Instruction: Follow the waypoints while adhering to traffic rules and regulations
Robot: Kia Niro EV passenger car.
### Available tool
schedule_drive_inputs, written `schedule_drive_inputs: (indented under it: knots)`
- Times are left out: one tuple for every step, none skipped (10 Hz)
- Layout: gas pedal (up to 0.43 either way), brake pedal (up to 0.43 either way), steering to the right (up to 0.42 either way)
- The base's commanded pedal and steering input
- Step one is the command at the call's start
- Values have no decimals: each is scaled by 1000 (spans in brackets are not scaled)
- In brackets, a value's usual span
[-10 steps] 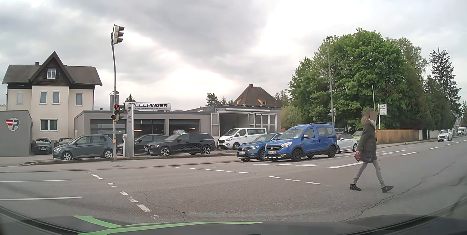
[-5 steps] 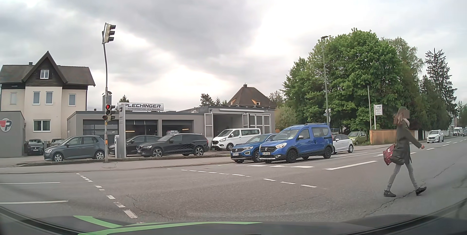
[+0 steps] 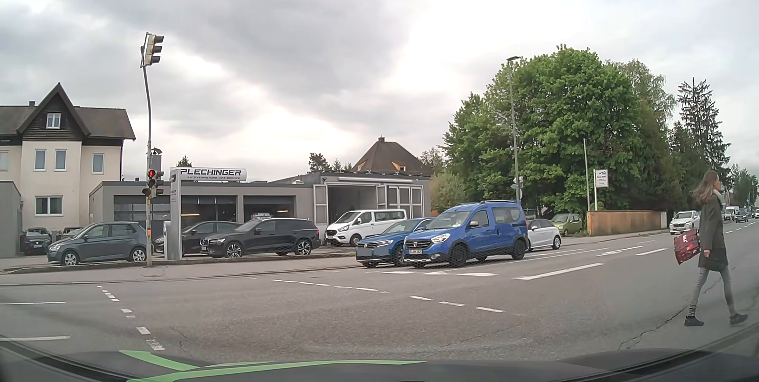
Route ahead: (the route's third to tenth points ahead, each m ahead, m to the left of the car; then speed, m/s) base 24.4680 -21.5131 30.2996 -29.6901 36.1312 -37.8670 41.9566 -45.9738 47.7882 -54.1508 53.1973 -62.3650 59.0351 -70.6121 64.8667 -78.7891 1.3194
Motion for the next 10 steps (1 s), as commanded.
schedule_drive_inputs:
  knots:
    - [228,0,315]
    - [228,0,325]
    - [240,0,333]
    - [248,0,343]
    - [248,0,355]
    - [260,0,365]
    - [260,0,380]
    - [268,0,397]
    - [268,0,412]
    - [268,0,426]
